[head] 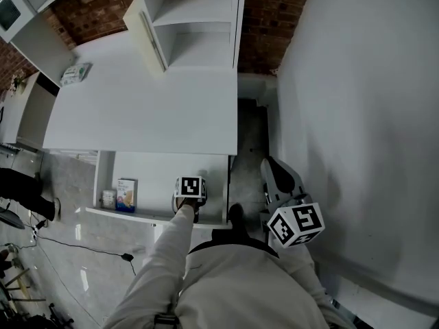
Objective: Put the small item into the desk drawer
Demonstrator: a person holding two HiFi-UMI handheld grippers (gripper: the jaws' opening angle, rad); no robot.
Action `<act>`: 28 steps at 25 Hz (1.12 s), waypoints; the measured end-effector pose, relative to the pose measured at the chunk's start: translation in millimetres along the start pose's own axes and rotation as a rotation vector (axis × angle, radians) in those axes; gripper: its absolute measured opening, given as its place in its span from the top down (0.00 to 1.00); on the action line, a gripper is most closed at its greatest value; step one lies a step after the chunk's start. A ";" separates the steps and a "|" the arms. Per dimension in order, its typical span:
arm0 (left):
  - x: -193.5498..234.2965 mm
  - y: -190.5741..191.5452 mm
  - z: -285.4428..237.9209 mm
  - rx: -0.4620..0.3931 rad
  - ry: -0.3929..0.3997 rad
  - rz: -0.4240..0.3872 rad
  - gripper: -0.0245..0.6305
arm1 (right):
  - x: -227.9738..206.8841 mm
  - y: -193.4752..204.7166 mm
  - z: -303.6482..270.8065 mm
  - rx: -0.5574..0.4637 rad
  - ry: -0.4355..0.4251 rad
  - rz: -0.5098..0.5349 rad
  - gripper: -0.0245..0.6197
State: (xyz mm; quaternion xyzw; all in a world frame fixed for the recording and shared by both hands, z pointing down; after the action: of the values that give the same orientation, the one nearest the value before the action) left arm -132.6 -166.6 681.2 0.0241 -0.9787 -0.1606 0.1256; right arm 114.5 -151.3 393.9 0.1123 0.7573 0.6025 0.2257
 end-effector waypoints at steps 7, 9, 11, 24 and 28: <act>-4.4 -17.8 37.6 -0.141 0.019 0.085 0.64 | 1.2 -1.6 3.1 -0.009 -0.001 -0.013 0.92; -6.6 -24.0 48.2 -0.197 0.030 0.084 0.64 | 0.9 -1.2 3.9 -0.013 -0.001 -0.016 0.92; -9.1 -29.7 60.0 -0.243 0.036 0.067 0.64 | 0.6 -1.3 4.9 -0.017 0.001 -0.019 0.92; -32.9 -56.6 149.3 -0.557 0.031 -0.116 0.75 | 7.5 -1.4 12.8 -0.031 0.003 -0.015 0.92; -42.6 -64.0 181.7 -0.659 0.035 -0.163 0.80 | 11.0 -0.1 15.0 -0.030 -0.001 -0.011 0.92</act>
State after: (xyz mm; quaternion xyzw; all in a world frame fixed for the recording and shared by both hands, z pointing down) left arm -137.0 -167.5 484.0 0.0630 -0.8668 -0.4772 0.1304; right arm 112.1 -133.5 389.0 0.1051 0.7487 0.6124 0.2309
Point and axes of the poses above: the fingertips, and each gripper's own axes: z backward along the fingers, x to its left, y out of its underside, the point moved 8 cm from there along z, backward along the fingers, and after that the axes turned 3 degrees about z, right-handed, at the moved point
